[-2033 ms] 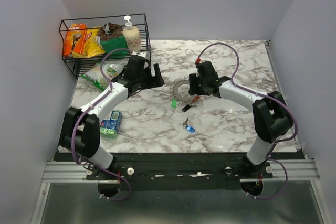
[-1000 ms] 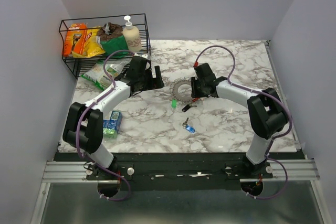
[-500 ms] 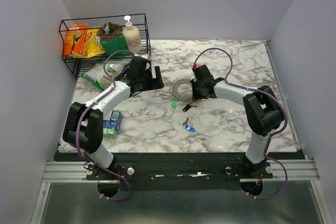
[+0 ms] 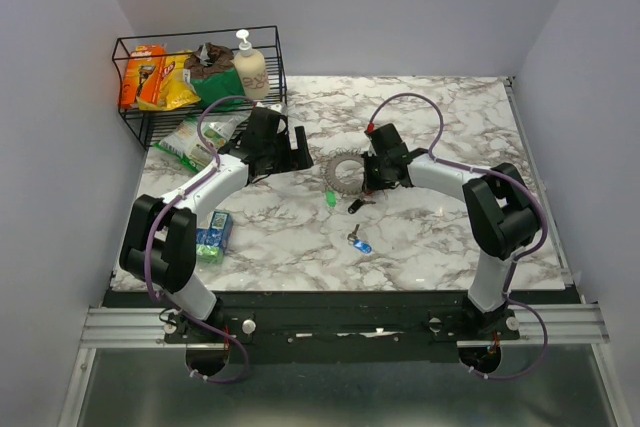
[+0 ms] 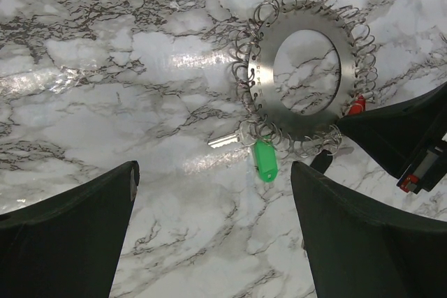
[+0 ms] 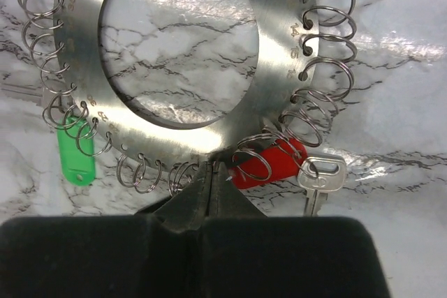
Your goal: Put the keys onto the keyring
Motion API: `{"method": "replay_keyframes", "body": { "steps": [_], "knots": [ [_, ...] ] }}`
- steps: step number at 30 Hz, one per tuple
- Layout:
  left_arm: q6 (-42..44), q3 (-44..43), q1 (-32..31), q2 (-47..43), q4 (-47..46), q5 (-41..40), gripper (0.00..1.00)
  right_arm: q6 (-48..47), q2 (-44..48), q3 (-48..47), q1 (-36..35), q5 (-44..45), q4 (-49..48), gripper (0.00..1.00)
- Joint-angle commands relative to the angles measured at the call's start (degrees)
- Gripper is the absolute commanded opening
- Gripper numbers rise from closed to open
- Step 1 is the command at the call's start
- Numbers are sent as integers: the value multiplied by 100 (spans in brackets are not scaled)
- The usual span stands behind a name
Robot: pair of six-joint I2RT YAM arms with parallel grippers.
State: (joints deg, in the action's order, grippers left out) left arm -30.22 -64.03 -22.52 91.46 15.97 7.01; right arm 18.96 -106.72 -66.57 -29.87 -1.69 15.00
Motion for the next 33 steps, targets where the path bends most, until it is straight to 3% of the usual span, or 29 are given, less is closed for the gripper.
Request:
{"method": "replay_keyframes", "body": {
  "steps": [1, 6, 15, 18, 21, 25, 33],
  "knots": [
    [-10, -57, -15, 109, -23, 186, 99, 388, 2, 117, 42, -691, -349, 1],
    [-46, -83, -24, 170, -94, 319, 99, 801, -16, 214, 25, -1429, -884, 1],
    [-10, -74, -24, 197, -41, 301, 99, 592, 203, 240, -142, -1518, -921, 7],
    [-19, -22, -33, 206, -67, 319, 99, 451, 414, 302, -142, -1352, -903, 40],
    [-28, -39, -33, 223, -24, 328, 99, 346, 503, 188, -142, -1062, -693, 55],
    [-19, -22, -50, 232, -41, 345, 99, 275, 468, -67, -142, -579, -516, 57],
    [-107, -399, -340, 653, 248, 240, 99, 38, -120, -1110, -142, -490, -236, 55]
  ]
}}
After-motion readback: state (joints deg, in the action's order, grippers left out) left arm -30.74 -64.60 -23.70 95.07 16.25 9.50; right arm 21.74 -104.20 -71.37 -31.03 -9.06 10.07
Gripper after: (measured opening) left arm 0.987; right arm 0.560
